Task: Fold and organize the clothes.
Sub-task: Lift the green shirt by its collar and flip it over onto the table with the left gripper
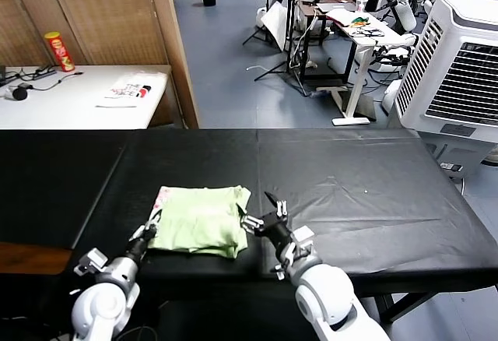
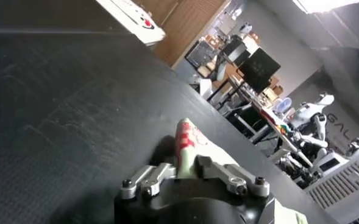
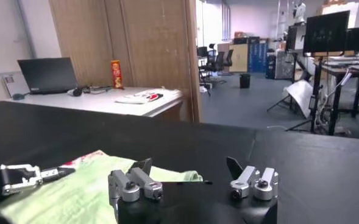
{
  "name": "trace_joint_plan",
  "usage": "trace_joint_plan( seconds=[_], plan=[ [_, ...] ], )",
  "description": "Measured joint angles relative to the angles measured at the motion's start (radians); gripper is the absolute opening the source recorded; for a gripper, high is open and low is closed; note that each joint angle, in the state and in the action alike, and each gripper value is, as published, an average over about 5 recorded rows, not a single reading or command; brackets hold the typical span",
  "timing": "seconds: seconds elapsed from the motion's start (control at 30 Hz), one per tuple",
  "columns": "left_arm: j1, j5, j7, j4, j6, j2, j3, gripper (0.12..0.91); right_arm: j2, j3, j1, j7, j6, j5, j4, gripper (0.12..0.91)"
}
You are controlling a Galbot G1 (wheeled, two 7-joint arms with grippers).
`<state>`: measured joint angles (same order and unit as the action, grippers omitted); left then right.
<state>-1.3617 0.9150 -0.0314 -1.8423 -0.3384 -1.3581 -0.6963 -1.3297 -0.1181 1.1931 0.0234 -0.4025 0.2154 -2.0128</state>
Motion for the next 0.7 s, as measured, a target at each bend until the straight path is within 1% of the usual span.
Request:
trace_joint_plan(
  seconds=[0.17, 0.3, 0.5, 0.7],
  plan=[
    [0.005, -0.093, -0.026, -0.022, -0.027, 0.018, 0.001, 0.162, -0.007, -0.017, 0.021, 0.002, 0.005, -0.021, -0.009, 0.798],
    [0.002, -0.171, -0.046, -0.045, -0.049, 0.057, -0.011, 0.162, -0.012, -0.032, 0.036, 0.003, 0.005, -0.035, -0.017, 0.798],
    [-0.019, -0.304, -0.047, -0.076, -0.049, 0.155, -0.048, 0.162, -0.015, -0.049, 0.053, 0.005, 0.003, -0.05, -0.022, 0.798],
    [-0.049, -0.453, -0.041, -0.1, -0.032, 0.269, -0.109, 0.162, -0.019, -0.054, 0.06, 0.006, 0.0, -0.055, -0.023, 0.798]
  ],
)
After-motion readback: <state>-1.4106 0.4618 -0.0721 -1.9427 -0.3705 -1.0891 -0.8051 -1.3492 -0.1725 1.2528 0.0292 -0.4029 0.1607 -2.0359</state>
